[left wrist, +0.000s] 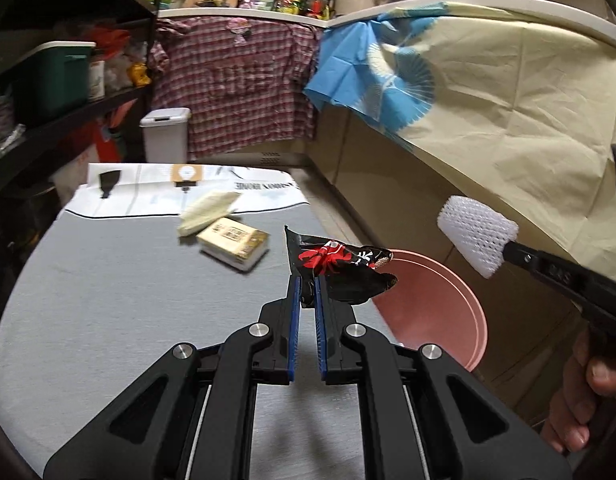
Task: Collect trash
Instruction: 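Carry the foam net and black wrapper over the pink bin and open both tools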
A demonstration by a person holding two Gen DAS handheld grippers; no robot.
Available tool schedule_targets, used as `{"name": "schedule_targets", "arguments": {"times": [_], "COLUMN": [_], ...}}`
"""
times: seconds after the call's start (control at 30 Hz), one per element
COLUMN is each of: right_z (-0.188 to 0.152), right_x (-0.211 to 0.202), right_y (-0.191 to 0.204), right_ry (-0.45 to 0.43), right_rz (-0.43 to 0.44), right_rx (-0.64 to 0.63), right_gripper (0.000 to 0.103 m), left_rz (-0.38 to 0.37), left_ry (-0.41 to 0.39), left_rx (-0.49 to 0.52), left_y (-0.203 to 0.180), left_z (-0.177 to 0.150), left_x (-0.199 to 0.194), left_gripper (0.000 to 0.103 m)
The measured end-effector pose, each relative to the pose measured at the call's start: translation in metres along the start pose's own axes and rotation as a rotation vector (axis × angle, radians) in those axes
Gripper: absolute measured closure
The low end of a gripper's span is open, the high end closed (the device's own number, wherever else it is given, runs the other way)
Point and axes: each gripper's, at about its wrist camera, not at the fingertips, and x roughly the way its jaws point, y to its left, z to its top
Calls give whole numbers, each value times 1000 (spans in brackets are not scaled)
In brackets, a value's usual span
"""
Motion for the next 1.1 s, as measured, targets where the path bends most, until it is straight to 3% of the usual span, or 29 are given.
{"name": "schedule_targets", "arguments": {"times": [0.47, 0.87, 0.97, 1.0, 1.03, 1.1], "right_z": [11, 18, 17, 16, 15, 16], "right_x": [33, 52, 61, 63, 63, 60], "right_y": [-19, -24, -23, -23, -23, -24], "right_ry": [1, 4, 56, 68, 68, 51], "right_rz": [-119, -138, -120, -128, -137, -150], "right_rx": [100, 129, 124, 120, 119, 128], "right_gripper": [102, 101, 98, 88, 72, 62], "left_rz": [-145, -217, -230, -222, -223, -225], "left_ry": [79, 136, 170, 177, 179, 176], "left_rx": [77, 127, 124, 114, 104, 85], "left_y": [-54, -69, -71, -69, -67, -62], "left_z": [5, 3, 3, 3, 2, 2], "left_x": [73, 106, 115, 117, 116, 114], "left_gripper": [96, 96, 95, 95, 93, 89]}}
